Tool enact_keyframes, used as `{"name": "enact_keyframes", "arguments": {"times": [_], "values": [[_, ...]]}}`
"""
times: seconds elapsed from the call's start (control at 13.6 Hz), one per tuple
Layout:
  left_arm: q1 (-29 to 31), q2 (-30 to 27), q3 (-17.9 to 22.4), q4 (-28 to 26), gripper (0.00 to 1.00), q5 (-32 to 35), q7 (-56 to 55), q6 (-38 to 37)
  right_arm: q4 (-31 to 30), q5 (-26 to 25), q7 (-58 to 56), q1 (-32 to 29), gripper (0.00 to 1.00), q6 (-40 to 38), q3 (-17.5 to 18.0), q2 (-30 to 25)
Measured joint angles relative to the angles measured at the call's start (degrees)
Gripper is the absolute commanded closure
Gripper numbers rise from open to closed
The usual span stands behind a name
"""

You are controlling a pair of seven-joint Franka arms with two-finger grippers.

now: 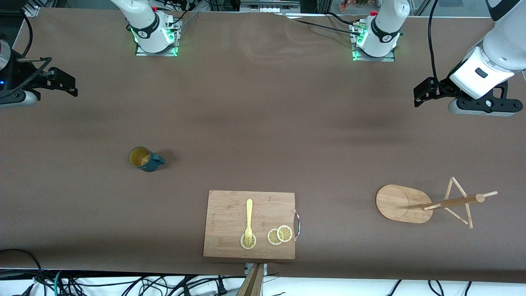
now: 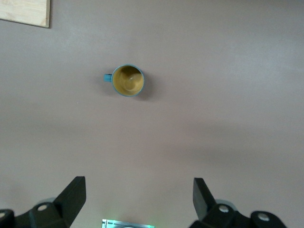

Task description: Pass cup and hang on rack

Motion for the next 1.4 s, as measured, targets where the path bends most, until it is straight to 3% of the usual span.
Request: {"name": "enact_keyframes", "arguments": {"times": [1.4], "values": [[0.0, 0.0, -0.4, 0.0, 0.00, 0.0, 0.0, 0.0, 1.6, 0.0, 0.0, 0.2, 0.00, 0.0, -1.1, 0.0]]}}
